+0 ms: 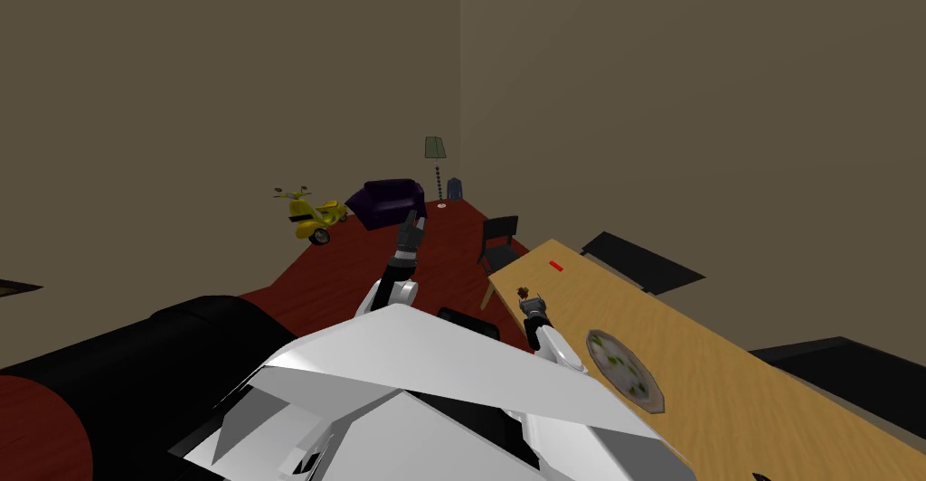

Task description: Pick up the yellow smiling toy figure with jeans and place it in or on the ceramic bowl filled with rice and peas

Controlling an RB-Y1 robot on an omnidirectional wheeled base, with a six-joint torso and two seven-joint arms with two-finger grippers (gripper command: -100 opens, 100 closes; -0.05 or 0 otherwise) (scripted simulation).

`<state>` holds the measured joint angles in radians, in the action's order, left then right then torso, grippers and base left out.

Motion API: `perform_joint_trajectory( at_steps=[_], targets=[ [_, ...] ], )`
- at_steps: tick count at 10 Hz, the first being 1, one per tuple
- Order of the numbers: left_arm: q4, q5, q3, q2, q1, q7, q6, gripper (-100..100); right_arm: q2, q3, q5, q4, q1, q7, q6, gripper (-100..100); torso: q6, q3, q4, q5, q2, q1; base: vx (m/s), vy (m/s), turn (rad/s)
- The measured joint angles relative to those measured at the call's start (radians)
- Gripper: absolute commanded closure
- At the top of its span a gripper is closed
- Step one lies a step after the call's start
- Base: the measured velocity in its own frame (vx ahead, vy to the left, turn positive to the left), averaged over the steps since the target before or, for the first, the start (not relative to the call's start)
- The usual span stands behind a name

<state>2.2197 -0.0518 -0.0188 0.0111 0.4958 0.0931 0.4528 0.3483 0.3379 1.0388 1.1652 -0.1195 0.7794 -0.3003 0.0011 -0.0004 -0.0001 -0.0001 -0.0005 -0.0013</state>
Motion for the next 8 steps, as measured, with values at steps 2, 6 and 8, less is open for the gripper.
perform_joint_trajectory(
  at_steps=[2, 6, 8],
  targets=[
    [0.000, 0.000, 0.000, 0.000, 0.000, 0.000, 0.000, 0, -0.021, 0.000, 0.015, -0.013, 0.010, 0.001, -0.004, 100, 0.000, 0.000, 0.000, 0.000, 0.000, 0.001, 0.007, -0.014, 0.001],
    [0.000, 0.000, 0.000, 0.000, 0.000, 0.000, 0.000, 0, -0.021, -0.001, 0.014, -0.012, 0.010, -0.001, -0.005, 100, -0.001, 0.000, 0.000, 0.001, 0.001, 0.003, 0.000, 0.000, 0.000],
    [0.000, 0.000, 0.000, 0.000, 0.000, 0.000, 0.000, 0, -0.021, -0.001, 0.014, -0.012, 0.010, -0.001, -0.005, 100, -0.001, 0.000, 0.000, 0.001, 0.001, 0.003, -0.009, 0.030, 0.023]
  ],
)
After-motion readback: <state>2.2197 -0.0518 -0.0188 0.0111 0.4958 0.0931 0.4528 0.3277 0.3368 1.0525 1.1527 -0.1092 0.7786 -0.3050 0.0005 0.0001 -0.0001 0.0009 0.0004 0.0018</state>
